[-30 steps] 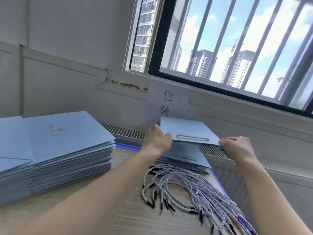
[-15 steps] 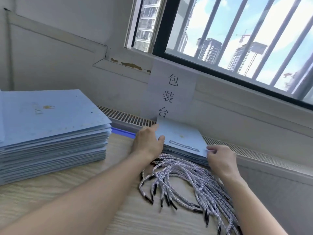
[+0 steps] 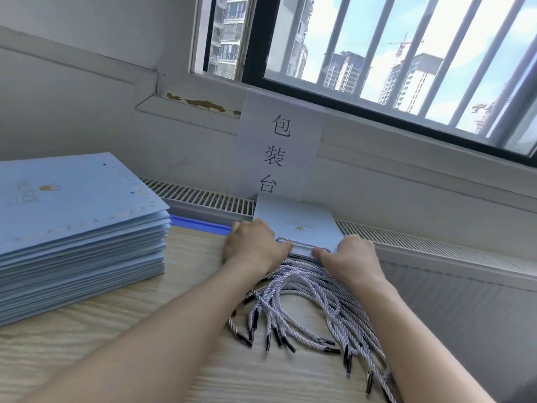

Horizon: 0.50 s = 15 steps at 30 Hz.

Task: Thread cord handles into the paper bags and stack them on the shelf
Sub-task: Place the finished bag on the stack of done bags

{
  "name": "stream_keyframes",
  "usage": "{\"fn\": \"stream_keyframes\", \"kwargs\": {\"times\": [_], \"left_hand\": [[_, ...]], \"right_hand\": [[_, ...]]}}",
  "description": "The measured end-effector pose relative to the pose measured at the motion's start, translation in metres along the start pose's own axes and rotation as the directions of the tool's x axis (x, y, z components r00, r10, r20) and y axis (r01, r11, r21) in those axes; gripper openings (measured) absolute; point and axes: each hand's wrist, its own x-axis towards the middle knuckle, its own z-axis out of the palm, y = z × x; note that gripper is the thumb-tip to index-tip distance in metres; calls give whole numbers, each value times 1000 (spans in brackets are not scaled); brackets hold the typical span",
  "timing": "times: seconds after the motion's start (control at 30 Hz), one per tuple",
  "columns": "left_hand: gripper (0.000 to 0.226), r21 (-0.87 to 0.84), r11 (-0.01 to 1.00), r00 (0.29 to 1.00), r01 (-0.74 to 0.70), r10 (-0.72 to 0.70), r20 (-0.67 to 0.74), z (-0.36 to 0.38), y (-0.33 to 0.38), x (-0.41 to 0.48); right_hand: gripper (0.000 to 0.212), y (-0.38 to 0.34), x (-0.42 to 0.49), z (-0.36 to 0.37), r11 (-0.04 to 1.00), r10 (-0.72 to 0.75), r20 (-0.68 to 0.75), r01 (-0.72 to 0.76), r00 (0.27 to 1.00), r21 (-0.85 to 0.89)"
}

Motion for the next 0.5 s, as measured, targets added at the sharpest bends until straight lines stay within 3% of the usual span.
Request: {"fn": "stream_keyframes", "kwargs": {"times": [0.13,0.3,0.5], "left_hand": [[61,2,1000,1000,3,-3,-11,1,1,-2],[51,24,1000,1000,-15,15,22,0,1,-3],[25,-244,969,981,-28,73,178,-26,-22,6]], "right_hand": [[61,-6,-4,0,1000,9,2,-9,1000,-28],[61,0,-2,3,999,32,-11,-32,999,23],[16,25,-4,-14,958,57,60,-71,997,277]]}}
